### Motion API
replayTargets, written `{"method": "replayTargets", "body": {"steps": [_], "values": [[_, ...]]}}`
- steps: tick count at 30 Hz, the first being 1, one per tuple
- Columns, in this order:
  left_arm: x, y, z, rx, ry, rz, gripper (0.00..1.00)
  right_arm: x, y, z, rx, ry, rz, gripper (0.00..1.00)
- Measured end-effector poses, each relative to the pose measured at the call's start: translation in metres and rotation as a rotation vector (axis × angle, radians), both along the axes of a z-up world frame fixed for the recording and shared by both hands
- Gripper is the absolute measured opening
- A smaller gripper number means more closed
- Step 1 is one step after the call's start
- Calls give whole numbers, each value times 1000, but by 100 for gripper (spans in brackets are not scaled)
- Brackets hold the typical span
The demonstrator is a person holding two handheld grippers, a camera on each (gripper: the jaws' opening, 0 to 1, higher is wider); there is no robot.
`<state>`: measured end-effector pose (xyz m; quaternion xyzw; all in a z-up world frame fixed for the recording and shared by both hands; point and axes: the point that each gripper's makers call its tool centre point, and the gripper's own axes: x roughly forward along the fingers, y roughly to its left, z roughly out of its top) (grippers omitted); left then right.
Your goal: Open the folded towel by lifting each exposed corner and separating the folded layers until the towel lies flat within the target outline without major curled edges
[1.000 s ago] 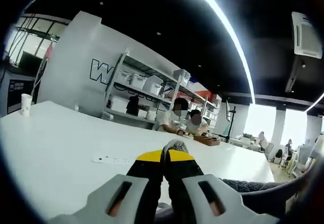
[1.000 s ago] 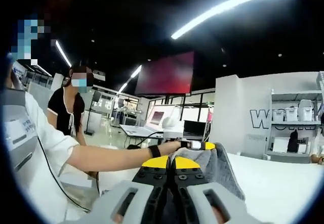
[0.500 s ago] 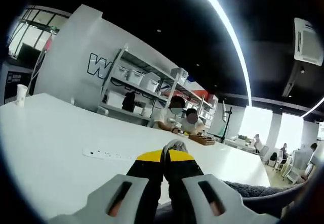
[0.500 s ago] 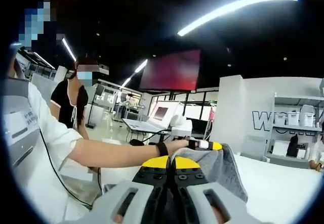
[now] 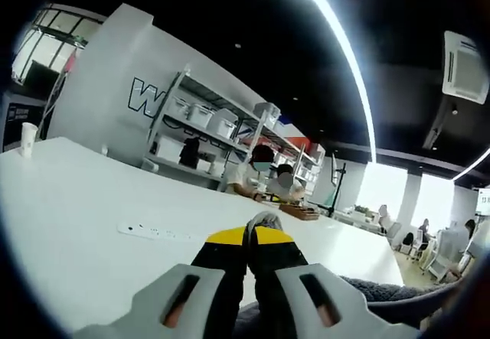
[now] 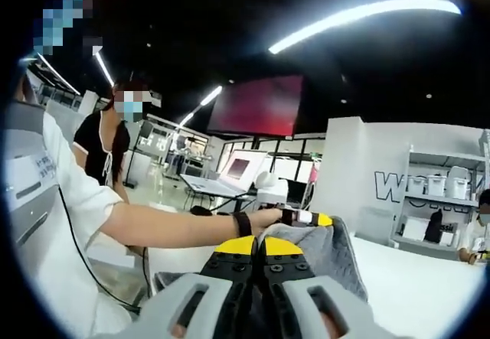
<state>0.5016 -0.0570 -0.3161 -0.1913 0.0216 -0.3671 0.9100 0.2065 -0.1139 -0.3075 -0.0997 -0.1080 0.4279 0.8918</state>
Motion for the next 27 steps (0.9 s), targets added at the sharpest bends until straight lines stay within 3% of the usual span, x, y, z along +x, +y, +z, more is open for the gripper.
{"method": "replayTargets", "body": {"steps": [10, 18, 27], "values": [[-5, -11, 5, -3, -18, -21, 0, -3, -12, 9, 45, -12, -29, 0], [-6, -19, 9, -1, -30, -21, 0, 0, -26, 19, 104, -24, -101, 0], [-10, -32, 16, -20, -39, -40, 0, -8, -28, 19, 73, -57, -130, 0]]}}
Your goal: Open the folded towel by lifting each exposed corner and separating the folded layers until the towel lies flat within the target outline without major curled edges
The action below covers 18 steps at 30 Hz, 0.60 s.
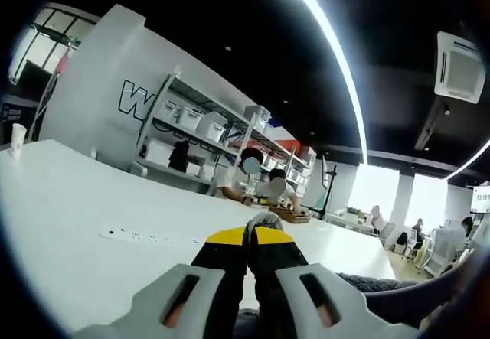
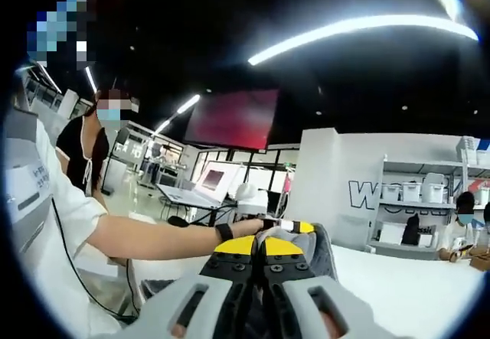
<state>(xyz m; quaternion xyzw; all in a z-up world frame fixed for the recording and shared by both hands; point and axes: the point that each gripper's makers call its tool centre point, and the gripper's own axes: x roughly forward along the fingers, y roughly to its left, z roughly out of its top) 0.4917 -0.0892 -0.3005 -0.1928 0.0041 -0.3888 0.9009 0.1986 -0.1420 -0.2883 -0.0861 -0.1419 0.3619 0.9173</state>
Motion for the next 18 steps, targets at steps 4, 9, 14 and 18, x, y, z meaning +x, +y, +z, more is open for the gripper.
{"method": "replayTargets", "body": {"steps": [4, 9, 14, 18], "values": [[-1, -7, 0, -7, 4, -11, 0, -3, 1, -2, -7, -7, -7, 0], [-3, -13, 1, -11, 4, -20, 0, -4, -3, -2, 0, -7, -19, 0], [-4, -17, 1, -9, 3, -21, 0, -5, -4, -3, -6, -9, -25, 0], [-5, -19, 1, 0, -10, -25, 0, -8, -5, -3, -10, -13, -30, 0]]}}
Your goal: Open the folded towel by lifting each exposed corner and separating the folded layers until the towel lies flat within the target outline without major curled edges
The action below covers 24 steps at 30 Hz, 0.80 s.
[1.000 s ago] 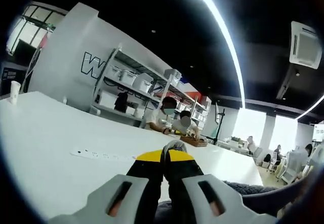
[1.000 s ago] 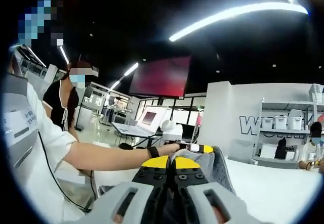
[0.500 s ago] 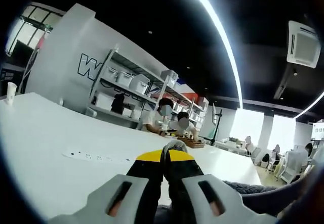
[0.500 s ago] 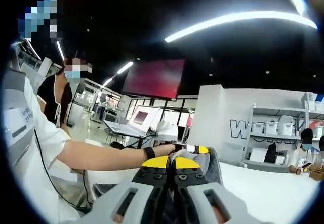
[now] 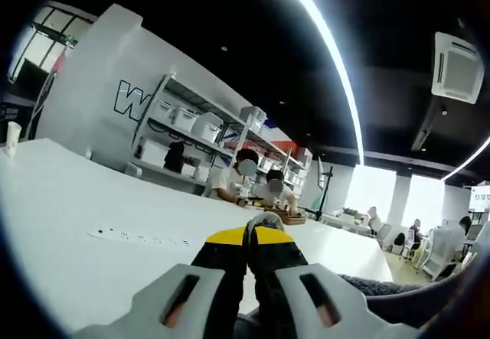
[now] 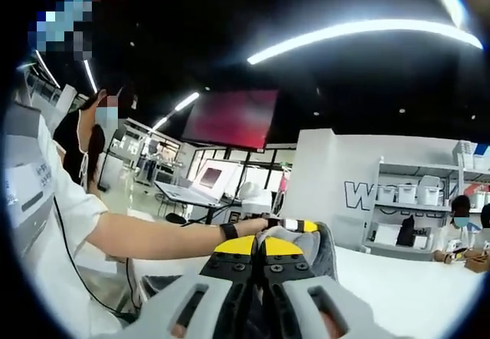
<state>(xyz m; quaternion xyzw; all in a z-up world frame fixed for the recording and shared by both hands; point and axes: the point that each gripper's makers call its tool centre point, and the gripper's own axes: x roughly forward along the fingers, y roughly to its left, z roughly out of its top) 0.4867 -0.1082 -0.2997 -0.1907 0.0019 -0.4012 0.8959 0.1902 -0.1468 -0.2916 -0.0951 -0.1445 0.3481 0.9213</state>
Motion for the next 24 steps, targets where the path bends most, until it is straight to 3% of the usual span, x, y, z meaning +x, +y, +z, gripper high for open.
{"method": "replayTargets", "body": {"steps": [24], "values": [[-5, -21, 5, -13, -6, -39, 0, -14, -5, 1, -22, -36, -38, 0]]}}
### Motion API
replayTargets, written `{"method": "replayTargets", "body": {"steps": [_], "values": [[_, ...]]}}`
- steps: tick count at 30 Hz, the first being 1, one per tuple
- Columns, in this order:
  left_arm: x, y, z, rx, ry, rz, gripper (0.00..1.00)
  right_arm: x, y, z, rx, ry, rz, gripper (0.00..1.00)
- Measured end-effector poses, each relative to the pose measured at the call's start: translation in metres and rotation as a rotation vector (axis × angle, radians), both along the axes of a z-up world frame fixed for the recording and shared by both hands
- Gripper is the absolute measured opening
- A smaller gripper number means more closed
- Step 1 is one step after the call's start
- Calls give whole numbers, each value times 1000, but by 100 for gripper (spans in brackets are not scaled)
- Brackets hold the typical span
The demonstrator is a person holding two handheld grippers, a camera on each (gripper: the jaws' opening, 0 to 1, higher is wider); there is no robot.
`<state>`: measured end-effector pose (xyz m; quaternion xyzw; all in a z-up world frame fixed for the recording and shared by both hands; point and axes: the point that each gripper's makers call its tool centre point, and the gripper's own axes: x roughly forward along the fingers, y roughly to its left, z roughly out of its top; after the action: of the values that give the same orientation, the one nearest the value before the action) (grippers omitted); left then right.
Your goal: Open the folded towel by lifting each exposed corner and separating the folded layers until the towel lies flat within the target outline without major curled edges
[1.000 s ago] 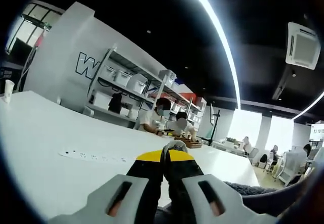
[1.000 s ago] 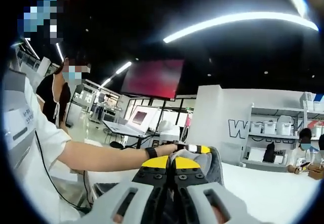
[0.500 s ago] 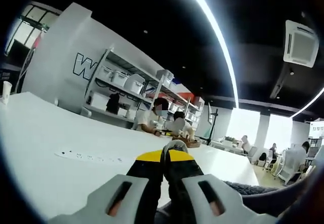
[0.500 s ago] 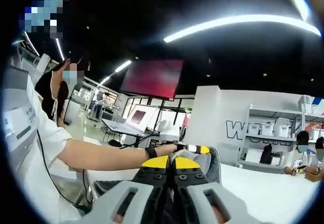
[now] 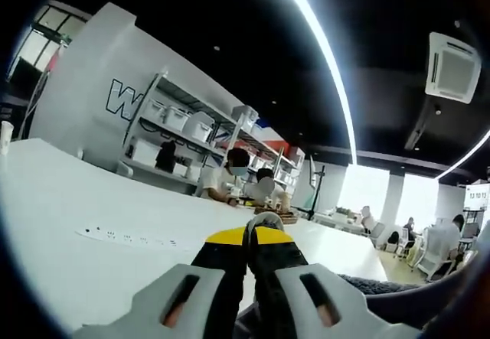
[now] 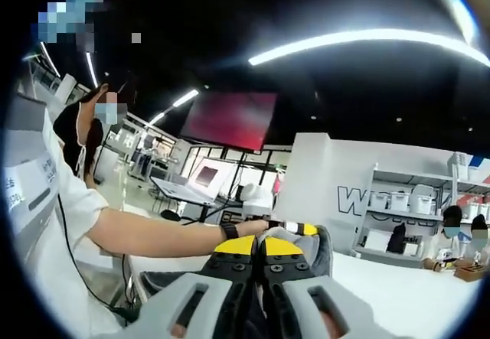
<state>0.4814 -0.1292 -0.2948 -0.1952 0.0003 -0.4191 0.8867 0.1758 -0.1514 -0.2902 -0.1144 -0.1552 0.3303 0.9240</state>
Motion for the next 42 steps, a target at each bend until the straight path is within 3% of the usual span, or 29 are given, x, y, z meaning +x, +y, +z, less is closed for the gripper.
{"method": "replayTargets", "body": {"steps": [12, 42], "values": [[-1, -5, 10, 9, -32, 7, 0, -3, -4, 0, 9, -3, -6, 0], [-2, -25, 12, -2, -31, -22, 0, -11, -21, -4, -19, -21, -17, 0]]}}
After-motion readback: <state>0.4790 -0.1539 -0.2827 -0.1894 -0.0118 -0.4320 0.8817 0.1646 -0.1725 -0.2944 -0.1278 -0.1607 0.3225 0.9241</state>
